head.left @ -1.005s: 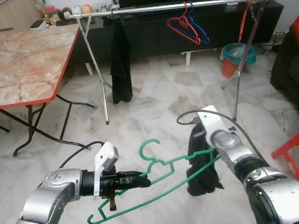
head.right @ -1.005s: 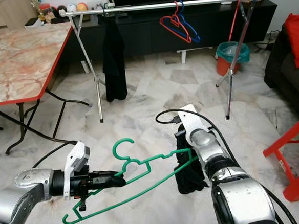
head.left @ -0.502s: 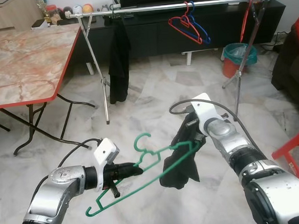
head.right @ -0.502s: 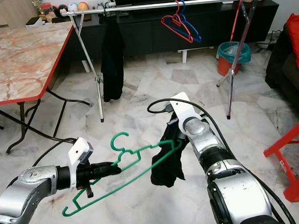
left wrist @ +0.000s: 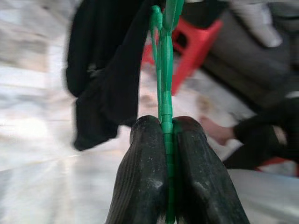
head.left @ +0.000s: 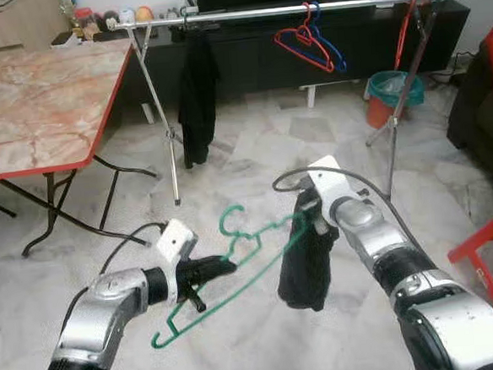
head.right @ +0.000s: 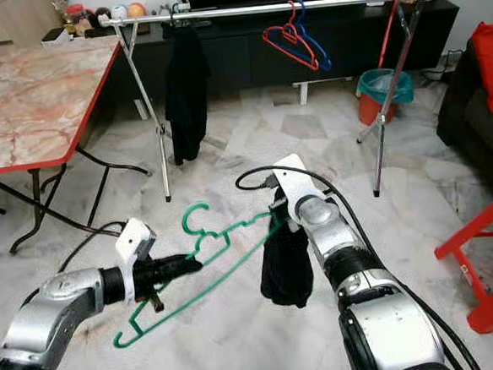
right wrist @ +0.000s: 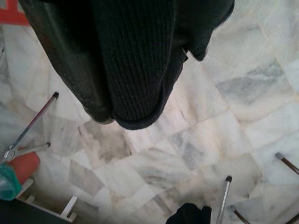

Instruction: Hang hanger

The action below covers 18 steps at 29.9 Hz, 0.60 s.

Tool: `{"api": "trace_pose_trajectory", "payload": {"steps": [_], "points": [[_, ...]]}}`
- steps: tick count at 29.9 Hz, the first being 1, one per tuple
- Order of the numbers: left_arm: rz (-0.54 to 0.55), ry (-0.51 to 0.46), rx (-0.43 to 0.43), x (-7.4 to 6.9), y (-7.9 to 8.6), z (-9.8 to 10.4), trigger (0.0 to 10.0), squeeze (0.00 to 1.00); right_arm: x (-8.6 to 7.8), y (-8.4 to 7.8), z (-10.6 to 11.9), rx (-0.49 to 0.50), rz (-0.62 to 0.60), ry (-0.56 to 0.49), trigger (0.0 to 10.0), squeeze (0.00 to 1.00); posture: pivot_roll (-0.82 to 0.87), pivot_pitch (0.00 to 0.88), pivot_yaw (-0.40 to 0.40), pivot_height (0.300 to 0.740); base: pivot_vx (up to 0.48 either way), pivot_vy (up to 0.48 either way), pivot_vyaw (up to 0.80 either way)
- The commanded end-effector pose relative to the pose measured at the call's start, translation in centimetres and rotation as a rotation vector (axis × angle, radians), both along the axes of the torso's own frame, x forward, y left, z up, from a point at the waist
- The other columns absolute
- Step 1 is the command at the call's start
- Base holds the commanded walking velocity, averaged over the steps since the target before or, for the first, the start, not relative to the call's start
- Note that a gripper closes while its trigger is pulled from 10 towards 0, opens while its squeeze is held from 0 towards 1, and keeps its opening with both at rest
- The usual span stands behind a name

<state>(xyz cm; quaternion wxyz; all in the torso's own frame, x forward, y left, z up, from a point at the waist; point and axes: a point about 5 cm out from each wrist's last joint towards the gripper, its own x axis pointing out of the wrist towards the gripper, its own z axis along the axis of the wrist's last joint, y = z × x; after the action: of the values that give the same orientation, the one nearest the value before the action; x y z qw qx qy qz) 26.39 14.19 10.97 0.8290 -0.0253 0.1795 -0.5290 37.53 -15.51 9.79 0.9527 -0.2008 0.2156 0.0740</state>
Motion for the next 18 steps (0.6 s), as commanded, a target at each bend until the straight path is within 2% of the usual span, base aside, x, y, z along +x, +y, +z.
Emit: {"api": "trace_pose_trajectory", "payload": {"steps": [1,3,6,8,18], "points": [[-0.056,-0.001,-0.015,-0.5,-0.3,0.6,10.0,0.0,0.3,0.4,0.7,0.005,0.014,-0.026,10.0,0.0,-0.05,0.0,0.038,0.74,0.0,0.0,0.0],[-0.049,-0.005,-0.012,-0.4,-0.4,0.5,10.0,0.0,0.3,0.4,0.7,0.002,0.017,-0.027,10.0,0.0,-0.05,0.0,0.036,0.74,0.0,0.0,0.0],[0.04,-0.04,0.013,0.6,-0.3,0.4,10.0,0.0,0.3,1.0,1.1,0.007,0.032,-0.039,10.0,0.0,-0.05,0.0,0.036,0.74,0.0,0.0,0.0],[0.058,-0.051,0.026,0.9,-0.2,0.3,10.0,0.0,0.4,1.3,1.5,0.002,0.045,-0.051,10.0,0.0,-0.05,0.0,0.036,0.74,0.0,0.0,0.0],[0.179,-0.086,0.075,2.1,0.0,-0.1,10.0,0.0,0.1,1.4,1.6,-0.002,0.057,-0.057,10.0,0.0,-0.06,0.0,0.037,0.74,0.0,0.0,0.0]]}}
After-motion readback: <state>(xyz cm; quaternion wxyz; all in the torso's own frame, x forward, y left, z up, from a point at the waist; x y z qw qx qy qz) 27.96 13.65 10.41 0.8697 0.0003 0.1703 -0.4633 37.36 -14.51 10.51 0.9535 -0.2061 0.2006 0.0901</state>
